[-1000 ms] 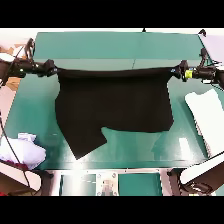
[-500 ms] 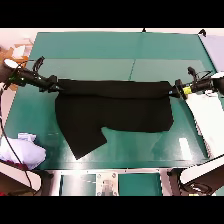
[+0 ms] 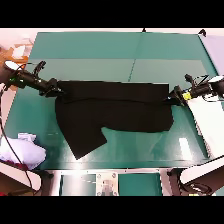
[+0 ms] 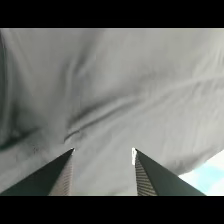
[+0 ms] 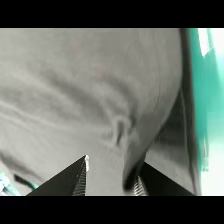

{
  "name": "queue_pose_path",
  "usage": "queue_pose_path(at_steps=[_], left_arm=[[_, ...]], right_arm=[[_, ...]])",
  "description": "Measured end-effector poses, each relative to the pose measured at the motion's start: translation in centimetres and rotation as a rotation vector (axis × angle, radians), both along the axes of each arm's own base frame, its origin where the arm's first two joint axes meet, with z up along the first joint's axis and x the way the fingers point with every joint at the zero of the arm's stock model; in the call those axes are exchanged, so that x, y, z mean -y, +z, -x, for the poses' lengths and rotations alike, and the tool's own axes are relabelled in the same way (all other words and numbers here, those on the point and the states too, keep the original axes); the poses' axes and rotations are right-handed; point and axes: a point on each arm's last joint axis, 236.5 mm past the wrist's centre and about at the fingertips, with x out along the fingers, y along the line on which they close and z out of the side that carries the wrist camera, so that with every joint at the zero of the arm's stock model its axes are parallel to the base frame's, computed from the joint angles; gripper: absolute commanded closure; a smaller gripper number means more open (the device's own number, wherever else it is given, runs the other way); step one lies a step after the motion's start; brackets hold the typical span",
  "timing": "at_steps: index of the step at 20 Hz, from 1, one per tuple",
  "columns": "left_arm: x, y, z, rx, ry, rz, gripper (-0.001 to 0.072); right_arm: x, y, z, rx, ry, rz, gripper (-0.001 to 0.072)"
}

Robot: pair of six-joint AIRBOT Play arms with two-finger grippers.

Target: Fold the shirts.

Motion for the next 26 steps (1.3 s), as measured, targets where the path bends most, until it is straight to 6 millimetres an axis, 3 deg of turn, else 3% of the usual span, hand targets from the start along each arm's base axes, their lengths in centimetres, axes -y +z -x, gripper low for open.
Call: queue_pose_path(at_steps=[4,7,11,15,19,22,23,24,25,26], left_arm=[[-0.3,0.8,3.5,-0.139,-0.021,0.045,0.0288],[-0.5,1.7,7.1,-0.198,-0.015,0.047,0.0283],[-1.1,1.6,13.7,-0.221,0.051,-0.013,0.028],[-0.2,-0.4,19.7,-0.197,0.147,-0.053,0.0263],[1.9,-3.8,23.0,-0.221,0.257,-0.009,0.0264],[3.5,-5.5,23.4,-0.202,0.334,0.054,0.0265],[3.9,-6.0,23.6,-0.198,0.348,0.067,0.0264],[4.6,-6.3,23.9,-0.201,0.357,0.085,0.0265],[5.2,-6.5,24.1,-0.203,0.361,0.099,0.0265],[5.7,-6.7,24.3,-0.204,0.362,0.107,0.0287]], right_arm=[[1.3,3.7,1.4,0.012,-0.021,0.012,0.0383],[1.8,5.0,4.8,-0.008,-0.046,0.039,0.0383],[0.6,4.5,10.9,-0.038,-0.139,0.061,0.0383],[-2.0,2.4,15.5,-0.008,-0.26,0.098,0.0383],[-3.0,0.3,16.4,0.064,-0.381,0.118,0.0382],[-3.3,-0.5,16.3,0.085,-0.44,0.111,0.0378],[-3.4,-0.7,16.4,0.086,-0.449,0.11,0.0359],[-3.5,-0.8,16.4,0.088,-0.459,0.105,0.0259],[-3.6,-1.0,16.5,0.087,-0.465,0.103,0.0214],[-3.6,-1.1,16.5,0.086,-0.469,0.101,0.0214]])
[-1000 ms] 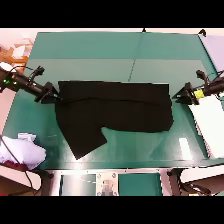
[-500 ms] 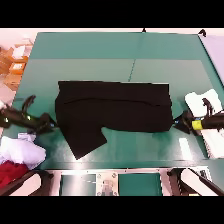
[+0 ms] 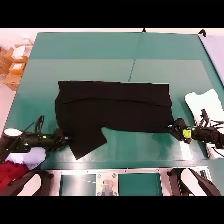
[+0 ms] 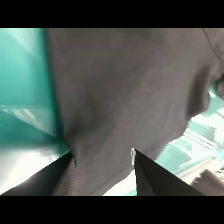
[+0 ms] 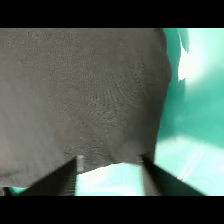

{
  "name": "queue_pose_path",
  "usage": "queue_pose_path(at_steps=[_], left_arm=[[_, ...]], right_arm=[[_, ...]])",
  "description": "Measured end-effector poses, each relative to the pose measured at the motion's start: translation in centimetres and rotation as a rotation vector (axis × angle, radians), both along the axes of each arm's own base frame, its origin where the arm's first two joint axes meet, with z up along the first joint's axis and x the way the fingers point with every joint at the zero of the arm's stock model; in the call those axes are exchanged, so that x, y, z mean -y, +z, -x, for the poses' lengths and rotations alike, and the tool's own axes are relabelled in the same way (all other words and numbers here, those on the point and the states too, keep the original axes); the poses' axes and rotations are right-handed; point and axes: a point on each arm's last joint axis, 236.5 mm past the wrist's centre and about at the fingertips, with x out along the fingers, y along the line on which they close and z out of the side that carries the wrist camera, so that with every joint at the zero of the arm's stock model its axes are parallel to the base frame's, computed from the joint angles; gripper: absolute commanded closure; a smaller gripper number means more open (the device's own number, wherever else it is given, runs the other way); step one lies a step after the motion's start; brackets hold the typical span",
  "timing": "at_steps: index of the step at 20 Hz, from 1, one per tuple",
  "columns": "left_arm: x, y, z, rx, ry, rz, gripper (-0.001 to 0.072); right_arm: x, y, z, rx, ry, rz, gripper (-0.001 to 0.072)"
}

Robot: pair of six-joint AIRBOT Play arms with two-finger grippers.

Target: Fold the shirts.

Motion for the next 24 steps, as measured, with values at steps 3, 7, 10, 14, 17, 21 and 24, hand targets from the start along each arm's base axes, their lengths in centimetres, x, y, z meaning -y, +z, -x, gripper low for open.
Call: queue_pose_path(at_steps=[3,7,10,14,17,21,24], left_arm=[[0.4,-0.6,-0.1,0.015,0.017,-0.008,0.0645],[0.0,-0.6,-1.6,0.076,0.045,-0.028,0.0682],[0.2,0.4,-2.9,0.117,0.051,-0.011,0.0682],[0.2,1.3,-4.0,0.154,0.052,-0.004,0.0682],[0.2,1.6,-4.3,0.166,0.05,-0.001,0.0682],[0.2,1.7,-4.4,0.174,0.046,-0.003,0.0682],[0.2,1.7,-4.4,0.179,0.042,-0.004,0.0683]], right_arm=[[-0.4,0.0,0.2,-0.003,0.0,-0.017,0.0215],[-1.8,0.3,1.2,-0.028,0.037,-0.069,0.0216],[-2.0,0.3,1.4,-0.036,0.042,-0.079,0.0216],[-1.0,-0.5,0.8,-0.022,-0.005,-0.039,0.0215],[-1.2,-1.4,1.4,-0.04,-0.023,-0.041,0.0215],[-0.6,-2.1,0.9,-0.025,-0.088,-0.032,0.0319],[0.6,-2.3,-0.4,0.017,-0.153,0.0,0.065]])
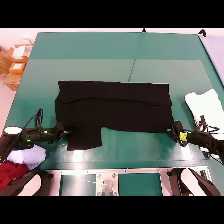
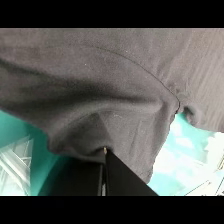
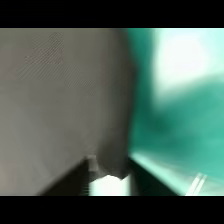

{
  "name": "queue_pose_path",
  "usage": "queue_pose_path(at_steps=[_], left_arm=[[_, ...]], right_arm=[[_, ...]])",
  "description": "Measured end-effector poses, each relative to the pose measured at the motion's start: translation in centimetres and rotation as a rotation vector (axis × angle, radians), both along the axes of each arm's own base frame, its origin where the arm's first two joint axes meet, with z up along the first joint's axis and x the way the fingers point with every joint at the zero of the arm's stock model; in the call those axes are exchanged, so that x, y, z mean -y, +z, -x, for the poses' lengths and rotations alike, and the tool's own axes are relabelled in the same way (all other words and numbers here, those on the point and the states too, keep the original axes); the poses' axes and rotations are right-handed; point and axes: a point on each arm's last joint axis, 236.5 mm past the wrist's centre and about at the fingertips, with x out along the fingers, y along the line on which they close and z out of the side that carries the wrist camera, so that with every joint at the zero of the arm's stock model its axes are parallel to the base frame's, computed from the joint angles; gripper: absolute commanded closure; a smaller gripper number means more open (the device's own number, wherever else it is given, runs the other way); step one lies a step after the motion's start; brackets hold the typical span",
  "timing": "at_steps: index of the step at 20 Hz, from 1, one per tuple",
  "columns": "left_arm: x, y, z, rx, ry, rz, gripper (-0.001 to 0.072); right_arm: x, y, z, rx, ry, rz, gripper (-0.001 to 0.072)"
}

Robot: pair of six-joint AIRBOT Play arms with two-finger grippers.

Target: Fold the shirts.

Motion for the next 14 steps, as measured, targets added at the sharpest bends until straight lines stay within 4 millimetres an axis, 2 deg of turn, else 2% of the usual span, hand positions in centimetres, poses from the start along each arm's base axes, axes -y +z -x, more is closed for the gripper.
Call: queue_pose_path(at_steps=[1,3,5,10,14], left_arm=[[0.0,0.1,0.0,0.004,-0.003,0.0,0.0683],[0.2,0.7,-0.2,0.019,-0.026,0.007,0.0684],[0.4,2.2,-0.7,0.056,-0.061,0.011,0.0684],[-0.4,5.9,-1.0,0.101,-0.142,-0.064,0.0684],[-0.6,7.3,-0.8,0.089,-0.16,-0.073,0.0683]], right_arm=[[0.0,0.2,-0.4,0.015,-0.009,-0.006,0.0694],[-0.1,0.5,-0.5,0.024,-0.002,-0.009,0.0695],[0.0,1.2,-0.5,0.019,0.047,0.004,0.0695],[2.4,4.2,-0.2,-0.059,0.149,0.106,0.0695],[3.8,5.7,0.2,-0.11,0.17,0.156,0.0695]])
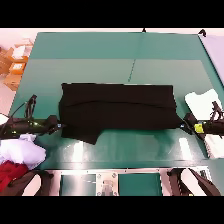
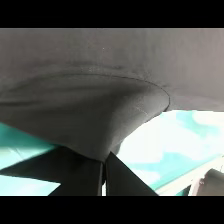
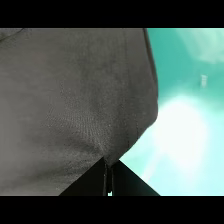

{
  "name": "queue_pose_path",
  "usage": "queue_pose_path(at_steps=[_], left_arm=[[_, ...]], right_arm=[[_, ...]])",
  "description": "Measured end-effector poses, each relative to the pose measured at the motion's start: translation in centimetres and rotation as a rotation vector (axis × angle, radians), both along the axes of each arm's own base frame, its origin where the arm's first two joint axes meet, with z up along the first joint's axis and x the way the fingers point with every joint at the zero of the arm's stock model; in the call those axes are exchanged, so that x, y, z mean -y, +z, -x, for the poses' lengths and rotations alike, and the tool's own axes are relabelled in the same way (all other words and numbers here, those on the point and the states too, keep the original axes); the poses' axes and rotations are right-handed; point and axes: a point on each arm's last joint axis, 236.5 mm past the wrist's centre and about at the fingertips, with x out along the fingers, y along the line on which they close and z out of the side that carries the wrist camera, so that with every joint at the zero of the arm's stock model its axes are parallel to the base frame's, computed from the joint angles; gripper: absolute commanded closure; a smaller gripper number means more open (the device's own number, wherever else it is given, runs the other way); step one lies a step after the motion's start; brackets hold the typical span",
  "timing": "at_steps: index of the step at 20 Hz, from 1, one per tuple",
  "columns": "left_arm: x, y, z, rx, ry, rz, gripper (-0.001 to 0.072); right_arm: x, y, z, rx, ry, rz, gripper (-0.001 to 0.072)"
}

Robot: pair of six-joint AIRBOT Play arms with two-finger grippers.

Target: Fold the shirts.

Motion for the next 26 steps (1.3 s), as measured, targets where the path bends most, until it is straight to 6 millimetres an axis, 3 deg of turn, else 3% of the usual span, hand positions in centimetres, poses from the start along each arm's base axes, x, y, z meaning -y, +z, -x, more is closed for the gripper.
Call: queue_pose_path(at_steps=[5,8,12,16,18,21,22,23,24,25,26], left_arm=[[0.1,3.1,-1.1,0.048,-0.02,0.009,0.0684],[-0.2,6.1,-3.2,0.13,-0.017,0.004,0.0684],[-1.0,8.3,-6.7,0.186,-0.008,0.0,0.0684],[-1.8,8.9,-11.5,0.211,0.004,0.026,0.0684],[-2.1,8.6,-14.3,0.216,0.009,0.043,0.0683],[-1.2,6.7,-18.5,0.21,-0.006,0.052,0.0682],[-0.6,5.8,-19.8,0.204,-0.012,0.054,0.0682],[0.0,4.6,-21.0,0.197,-0.019,0.05,0.0567],[0.4,3.5,-22.2,0.192,-0.016,0.047,0.0344],[0.5,2.5,-23.3,0.193,-0.006,0.038,0.0223],[0.4,1.9,-24.4,0.203,0.014,0.027,0.0211]], right_arm=[[0.5,0.9,0.0,-0.013,0.005,0.014,0.0695],[0.7,2.7,-1.6,0.033,0.005,0.014,0.0694],[0.2,4.9,-5.6,0.085,0.068,0.003,0.0694],[-0.1,5.4,-11.0,0.095,0.115,-0.01,0.0695],[0.1,5.1,-13.9,0.09,0.125,-0.018,0.0695],[0.6,3.6,-18.2,0.08,0.12,-0.031,0.0694],[0.8,2.9,-19.4,0.075,0.114,-0.038,0.0633],[1.0,2.1,-20.6,0.074,0.107,-0.046,0.0476],[1.1,1.3,-21.8,0.075,0.102,-0.052,0.0357],[1.3,0.5,-22.9,0.078,0.092,-0.058,0.0318],[1.6,0.0,-24.0,0.085,0.082,-0.059,0.0281]])
